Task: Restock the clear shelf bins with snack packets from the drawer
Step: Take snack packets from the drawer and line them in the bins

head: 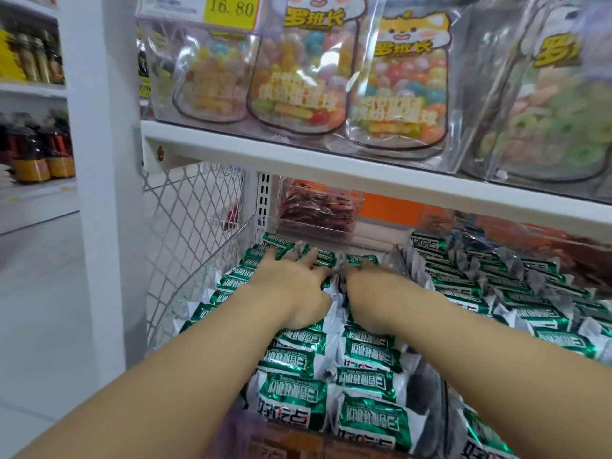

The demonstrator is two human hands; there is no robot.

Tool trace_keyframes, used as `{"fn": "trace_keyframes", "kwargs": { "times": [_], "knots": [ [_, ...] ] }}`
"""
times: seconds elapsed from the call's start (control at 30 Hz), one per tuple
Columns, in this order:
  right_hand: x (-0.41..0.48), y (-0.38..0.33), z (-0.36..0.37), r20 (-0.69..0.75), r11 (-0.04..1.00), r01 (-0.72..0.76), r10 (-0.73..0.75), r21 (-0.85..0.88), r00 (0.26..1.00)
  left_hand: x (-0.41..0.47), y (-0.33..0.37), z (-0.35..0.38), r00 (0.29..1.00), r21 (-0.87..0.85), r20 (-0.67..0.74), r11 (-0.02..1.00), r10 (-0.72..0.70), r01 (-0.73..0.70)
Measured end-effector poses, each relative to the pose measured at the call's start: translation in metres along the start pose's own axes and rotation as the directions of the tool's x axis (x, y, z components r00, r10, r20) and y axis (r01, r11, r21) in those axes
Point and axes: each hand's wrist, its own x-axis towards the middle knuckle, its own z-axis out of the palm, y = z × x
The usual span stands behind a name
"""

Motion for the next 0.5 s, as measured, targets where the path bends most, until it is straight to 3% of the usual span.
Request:
{"fn": "trace_keyframes", "kwargs": {
  "times": [0.1,0.23,0.33,0.43,0.5],
  "knots": [
    [0.014,0.005,0.001,-0.082,0.998,-0.026,0.03,0.05,0.996,0.01,-0.001,-0.004,0.999,-0.01,0.041,1.0,-0.012,0.012],
    [0.02,-0.001,0.0,0.105,0.997,0.019,-0.011,-0.069,0.994,0.013,-0.003,-0.005,0.998,0.018,0.067,1.0,-0.005,0.004],
    [0.026,-0.001,-0.002,0.11,0.992,0.018,-0.004,-0.124,0.994,0.008,-0.004,-0.004,0.999,0.057,0.045,0.998,-0.018,0.015],
    [0.034,0.001,-0.004,-0.044,0.999,-0.041,0.042,0.019,0.998,0.006,-0.004,-0.003,0.999,0.063,0.04,0.998,-0.029,0.026],
    [0.038,0.003,-0.003,-0.024,0.994,-0.039,0.041,0.1,0.999,0.006,-0.004,-0.002,0.999,0.065,0.035,0.997,-0.033,0.031]
  ]
}}
